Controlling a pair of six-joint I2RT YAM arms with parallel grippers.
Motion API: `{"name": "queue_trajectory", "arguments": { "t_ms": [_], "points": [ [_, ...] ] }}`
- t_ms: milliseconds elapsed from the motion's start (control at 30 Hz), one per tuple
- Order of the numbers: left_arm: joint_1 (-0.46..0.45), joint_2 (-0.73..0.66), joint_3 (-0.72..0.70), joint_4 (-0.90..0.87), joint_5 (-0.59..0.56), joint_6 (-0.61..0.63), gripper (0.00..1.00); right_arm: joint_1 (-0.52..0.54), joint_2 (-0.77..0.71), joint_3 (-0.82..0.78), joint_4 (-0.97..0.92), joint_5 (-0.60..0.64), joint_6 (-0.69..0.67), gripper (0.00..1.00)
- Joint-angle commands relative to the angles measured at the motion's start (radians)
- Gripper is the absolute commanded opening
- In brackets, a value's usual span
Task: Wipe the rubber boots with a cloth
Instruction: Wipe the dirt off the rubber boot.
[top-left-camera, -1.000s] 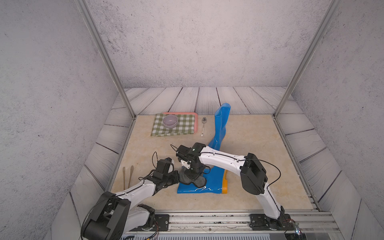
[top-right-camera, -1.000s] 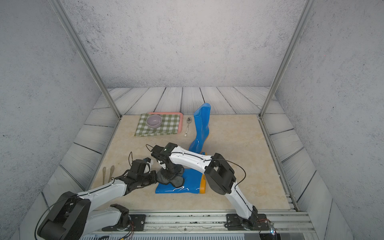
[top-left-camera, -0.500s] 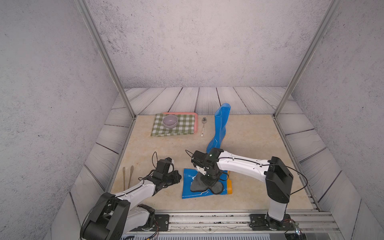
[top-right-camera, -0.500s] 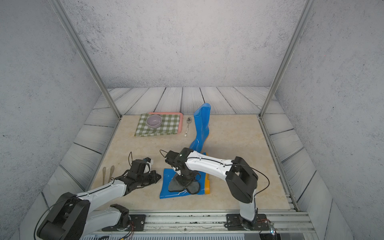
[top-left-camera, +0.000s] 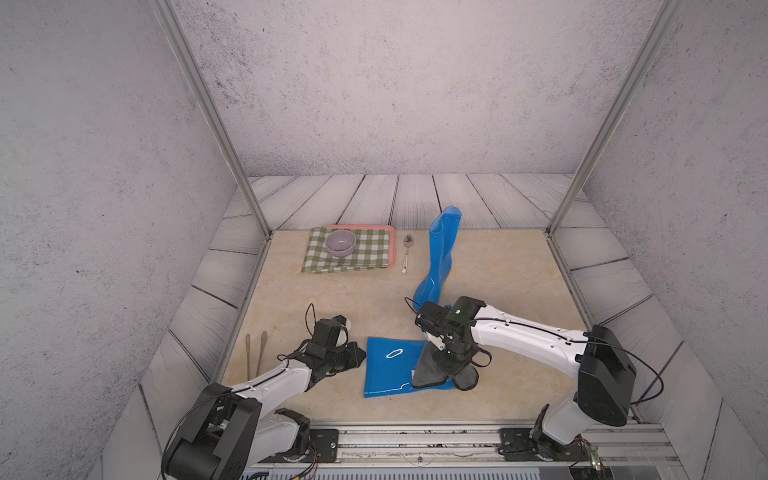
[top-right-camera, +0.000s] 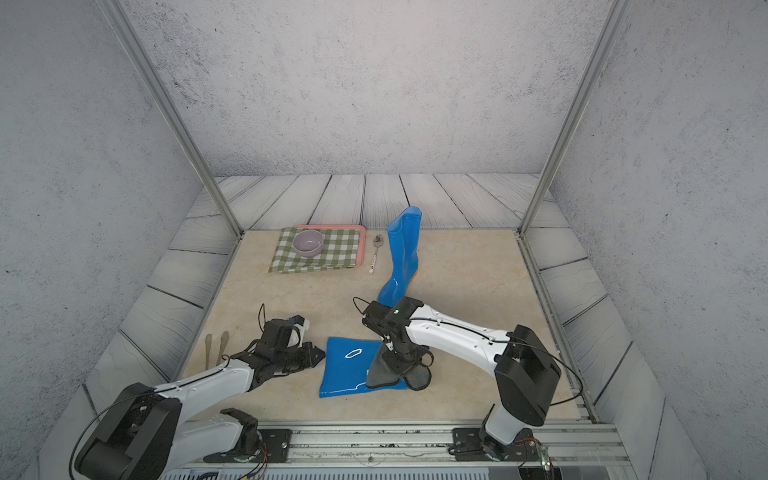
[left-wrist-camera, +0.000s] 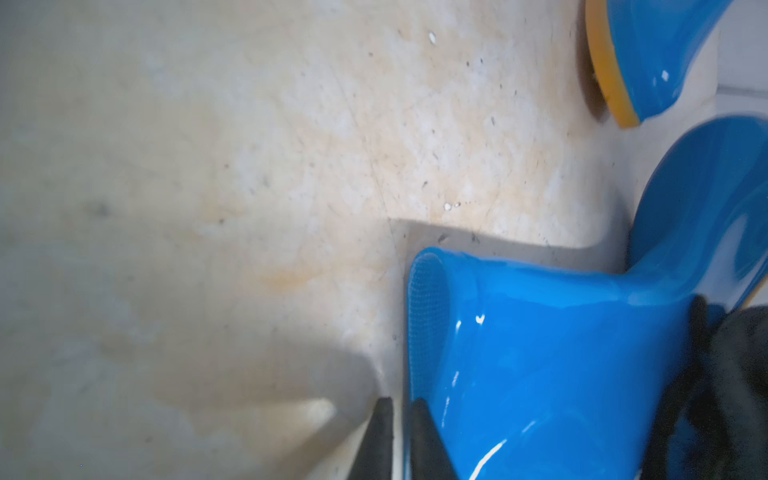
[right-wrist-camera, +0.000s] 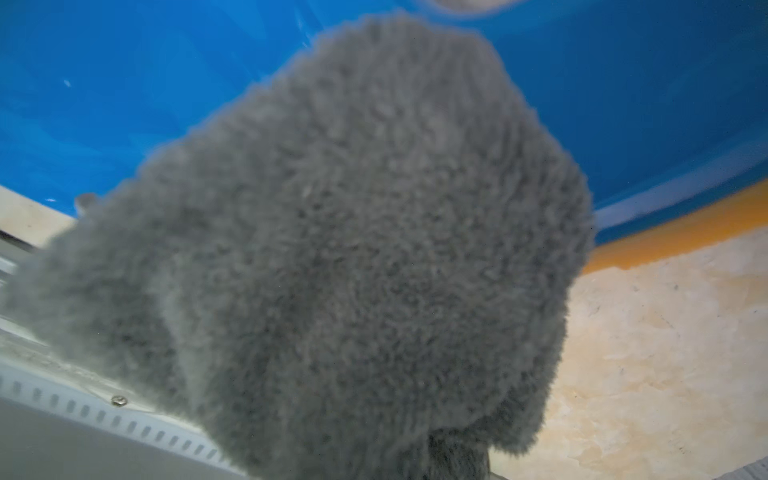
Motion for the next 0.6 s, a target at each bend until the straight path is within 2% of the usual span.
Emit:
{"name": "queue_trajectory", "arguments": {
  "t_ms": [0,233,400,567],
  "points": [
    [0.000,0.013,0.015,0.010,0.044,0.022,0.27,-0.025,-0.066,-0.020,-0.013,0.026,0.013,0.00],
    [0.000,-0.050,0.000,-0.017,0.068,0.025,0.48,-0.045,-0.071,0.000,-0.020,0.028,-0.007,0.00],
    [-0.001,-0.061,-0.013,0.020,0.085,0.021,0.53,-0.049,-0.066,0.017,-0.012,0.025,-0.013,0.00],
    [-0.001,0.091,0.023,0.116,0.141,0.021,0.53,-0.058,-0.064,0.025,-0.006,0.018,-0.023,0.00]
  ]
}}
